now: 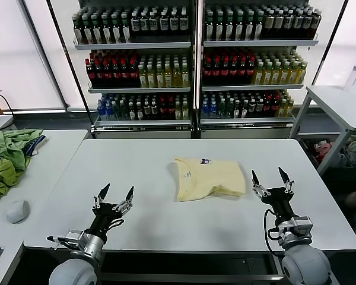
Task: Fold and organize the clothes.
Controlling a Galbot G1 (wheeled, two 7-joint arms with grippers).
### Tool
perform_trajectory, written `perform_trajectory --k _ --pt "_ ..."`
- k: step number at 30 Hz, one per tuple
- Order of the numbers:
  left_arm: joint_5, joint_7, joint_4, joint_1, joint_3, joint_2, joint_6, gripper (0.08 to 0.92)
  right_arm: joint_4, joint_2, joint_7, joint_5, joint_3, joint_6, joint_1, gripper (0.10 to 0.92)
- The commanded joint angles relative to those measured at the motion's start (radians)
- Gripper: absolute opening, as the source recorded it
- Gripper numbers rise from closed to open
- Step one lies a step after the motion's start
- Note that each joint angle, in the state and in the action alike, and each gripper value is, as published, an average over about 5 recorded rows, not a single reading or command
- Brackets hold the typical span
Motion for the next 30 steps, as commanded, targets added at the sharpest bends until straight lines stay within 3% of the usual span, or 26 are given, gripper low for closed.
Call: perform_trajectory --k 1,30 --pt "0.005 0.002 -0.013 0.009 -0.005 -0.002 0.001 0.823 0.041 -0.004 0.007 0.001 0.017 0.007 -0.028 0.823" --pt "0.011 0.005 -0.03 0.016 -0.01 -0.001 0.004 0.823 0.009 -0.001 0.026 -0.005 -0.015 -0.006 0.009 0.823"
